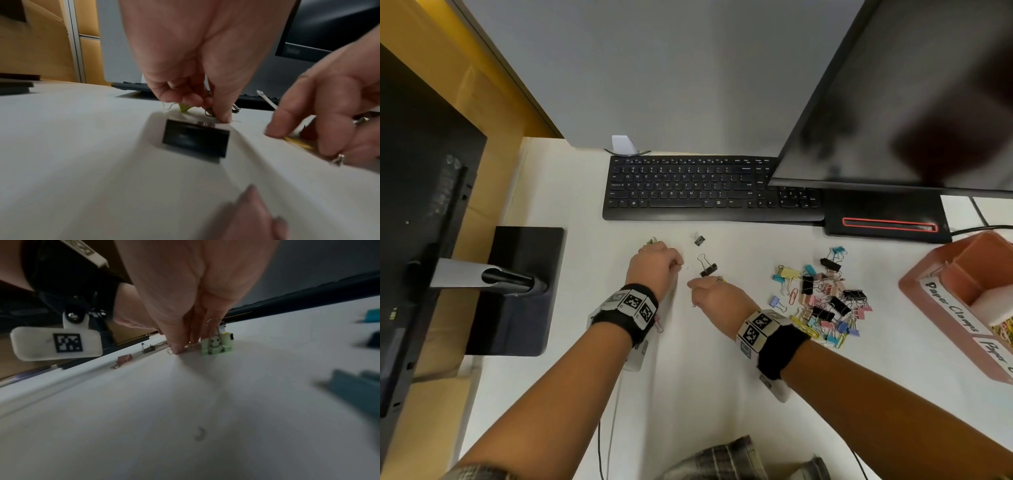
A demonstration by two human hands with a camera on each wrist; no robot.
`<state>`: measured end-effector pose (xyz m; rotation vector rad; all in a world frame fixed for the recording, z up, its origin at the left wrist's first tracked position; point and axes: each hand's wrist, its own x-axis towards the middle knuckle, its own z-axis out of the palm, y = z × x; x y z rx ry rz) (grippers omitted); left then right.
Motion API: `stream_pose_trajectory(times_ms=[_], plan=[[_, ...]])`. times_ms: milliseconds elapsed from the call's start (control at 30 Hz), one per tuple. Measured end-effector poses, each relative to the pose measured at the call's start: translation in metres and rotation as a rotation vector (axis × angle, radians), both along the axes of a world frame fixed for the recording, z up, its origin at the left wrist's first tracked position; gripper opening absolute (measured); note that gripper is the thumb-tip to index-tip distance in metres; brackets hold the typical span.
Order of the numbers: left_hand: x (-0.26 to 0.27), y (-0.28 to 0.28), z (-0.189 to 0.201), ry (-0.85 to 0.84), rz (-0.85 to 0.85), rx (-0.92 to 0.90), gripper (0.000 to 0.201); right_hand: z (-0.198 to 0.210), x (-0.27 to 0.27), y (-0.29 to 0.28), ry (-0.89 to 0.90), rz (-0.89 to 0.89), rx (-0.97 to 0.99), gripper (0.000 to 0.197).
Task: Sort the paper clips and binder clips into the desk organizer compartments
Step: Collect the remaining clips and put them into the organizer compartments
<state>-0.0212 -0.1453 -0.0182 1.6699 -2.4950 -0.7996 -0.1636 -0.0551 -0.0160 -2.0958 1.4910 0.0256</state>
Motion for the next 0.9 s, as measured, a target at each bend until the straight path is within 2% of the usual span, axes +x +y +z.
stream_pose_trajectory(times_ms=[100, 233, 400, 500, 567, 634, 700, 834, 900], plan=[[-0.002, -0.003, 0.002, -0.027, -0.041, 0.046, 0.016, 0.003, -0.005, 0.004, 0.017, -0.012, -0.06, 0.025], [-0.003, -0.004, 0.008, -0.053, -0.08, 0.096, 0.017, 0.004, -0.003, 0.003, 0.065, -0.028, 0.087, 0.034], [0.0, -0.002, 0.014, -0.087, -0.093, 0.107, 0.018, 0.008, 0.006, 0.007, 0.193, -0.041, 0.116, 0.035], [0.006, 0.005, 0.016, 0.01, -0.045, 0.049, 0.015, 0.01, 0.003, 0.016, 0.189, -0.012, 0.121, 0.033], [0.008, 0.012, 0.024, 0.135, -0.02, 0.027, 0.008, 0.014, -0.005, 0.026, 0.084, -0.03, 0.066, 0.03], [0.005, 0.022, 0.038, 0.246, -0.018, 0.039, 0.004, 0.026, -0.019, 0.039, -0.047, -0.117, -0.046, 0.024], [-0.002, 0.036, 0.052, 0.331, -0.041, 0.062, 0.003, 0.04, -0.043, 0.056, -0.102, -0.231, -0.096, 0.017], [-0.035, 0.069, 0.062, 0.387, -0.162, 0.136, 0.003, 0.052, -0.103, 0.104, -0.228, -0.516, -0.012, 0.015], [-0.057, 0.088, 0.059, 0.391, -0.211, 0.183, 0.004, 0.051, -0.127, 0.127, -0.215, -0.596, 0.039, 0.02]])
